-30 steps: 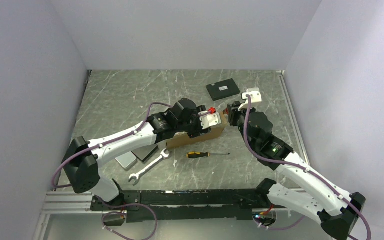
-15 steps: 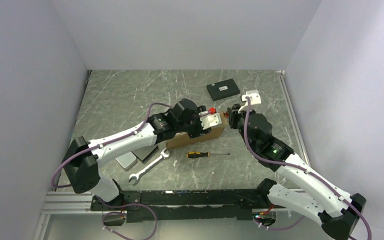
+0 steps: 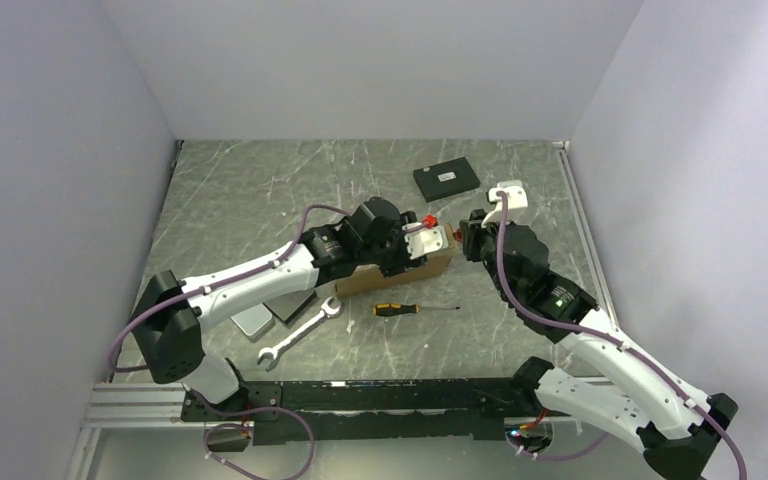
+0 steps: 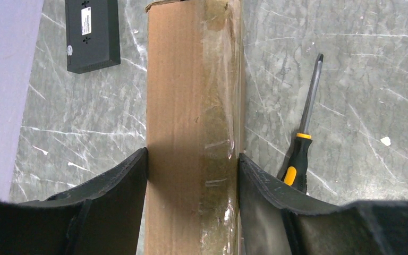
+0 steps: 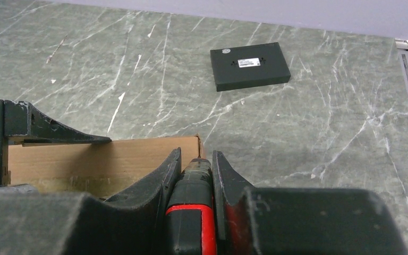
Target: Unpack the express box
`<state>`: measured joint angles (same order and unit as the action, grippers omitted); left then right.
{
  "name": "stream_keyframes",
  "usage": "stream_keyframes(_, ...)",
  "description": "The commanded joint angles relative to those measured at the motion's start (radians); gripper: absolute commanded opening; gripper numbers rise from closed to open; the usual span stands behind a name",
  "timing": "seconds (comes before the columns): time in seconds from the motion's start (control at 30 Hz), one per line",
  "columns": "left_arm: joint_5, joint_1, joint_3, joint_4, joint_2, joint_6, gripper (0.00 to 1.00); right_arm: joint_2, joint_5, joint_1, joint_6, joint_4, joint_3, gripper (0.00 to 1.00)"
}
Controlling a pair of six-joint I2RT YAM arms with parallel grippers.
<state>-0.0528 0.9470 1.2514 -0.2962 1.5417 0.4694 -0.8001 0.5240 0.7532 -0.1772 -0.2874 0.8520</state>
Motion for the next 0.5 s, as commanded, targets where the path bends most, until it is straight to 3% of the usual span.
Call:
stream_keyframes(0.0, 0.05, -0.021, 0.023, -0.04, 0.045, -0.063, 0.52, 0.021, -0.019, 0.003, -0.038, -0.07, 0.054, 0.0)
stream_keyframes(0.47, 0.05, -0.059, 0.06, -0.069, 0.083, -0.103, 0.5, 0.058, -0.021, 0.003, -0.05, -0.098, 0.031, 0.0)
